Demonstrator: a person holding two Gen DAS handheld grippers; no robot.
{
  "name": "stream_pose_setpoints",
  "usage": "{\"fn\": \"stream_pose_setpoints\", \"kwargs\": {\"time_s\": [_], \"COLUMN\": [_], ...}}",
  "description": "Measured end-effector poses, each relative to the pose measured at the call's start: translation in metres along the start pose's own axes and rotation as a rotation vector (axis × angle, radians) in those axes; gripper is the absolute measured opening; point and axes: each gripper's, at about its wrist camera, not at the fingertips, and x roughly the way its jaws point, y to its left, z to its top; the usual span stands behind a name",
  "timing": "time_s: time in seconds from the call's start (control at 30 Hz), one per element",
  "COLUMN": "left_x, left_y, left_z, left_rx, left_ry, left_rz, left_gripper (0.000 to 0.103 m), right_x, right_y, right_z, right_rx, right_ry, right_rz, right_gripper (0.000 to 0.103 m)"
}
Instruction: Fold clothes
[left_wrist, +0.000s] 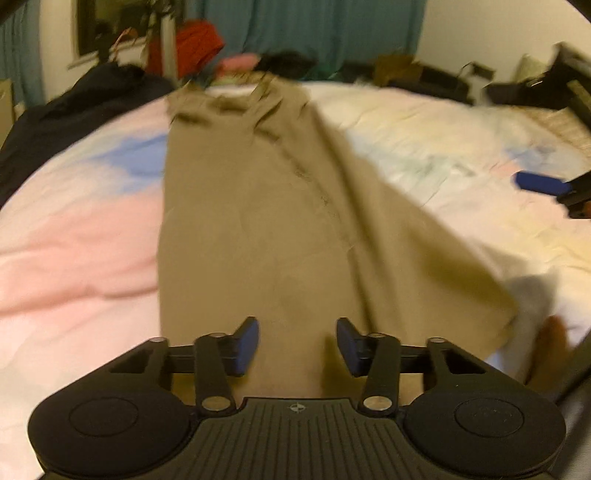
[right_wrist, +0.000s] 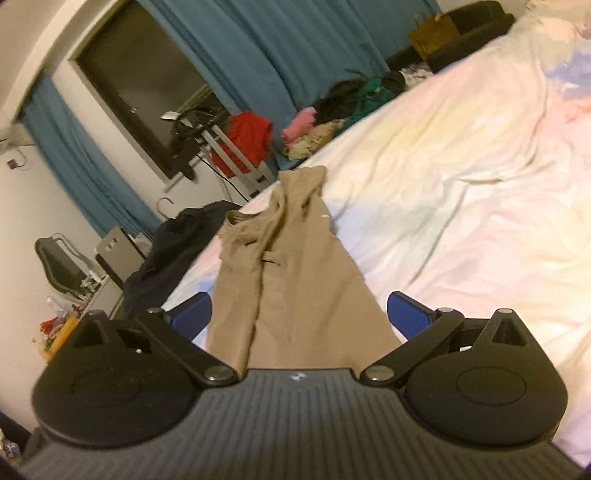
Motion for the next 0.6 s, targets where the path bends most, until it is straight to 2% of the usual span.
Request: {"fn": "stream_pose_setpoints", "kwargs": {"time_s": [0.03, 0.1, 0.2, 0.4, 0.5, 0.57, 0.6], "left_x": [0.003, 0.004, -0.004, -0.024, -0.022, -0.015, -0.013], "left_y": [0.003, 0.008, 0.014, 0.020, 0.017, 0.013, 0.010], "left_z": [-0.001, 0.000, 0.008, 0.024, 0.025, 0.019, 0.016], "left_rx": [-0.012, -0.026, -0.027, -0.017, -0.013, 0.004, 0.010], "left_ry": [0.014, 0.022, 0.004, -0.037, -0.009, 0.012, 0.019], "left_rz": [0.006, -0.001, -0.043, -0.107, -0.112, -0.094, -0.072], "left_gripper": [0.025, 0.011, 0.000, 0.000, 0.001, 0.008, 0.015], "right_x": [0.000, -0.001, -0.003, 0.009, 0.013, 0.015, 0.016], "right_y": [-0.001, -0.004, -0.005, -0.013, -0.017, -0.019, -0.020], "right_z": [-0.001, -0.003, -0.006, -0.007, -0.008, -0.008, -0.008], "right_rx": [0.006, 0.018, 0.015, 0.043, 0.048, 0.052, 0.054], "right_ry": [0.005, 0.013, 0.018, 0.084, 0.104, 0.118, 0.123], "right_rz": [0.007, 0.022, 0.020, 0.005, -0.002, -0.007, -0.004], "right_gripper": [0.103, 0.103, 0.103, 0.103, 0.103, 0.103, 0.103]}}
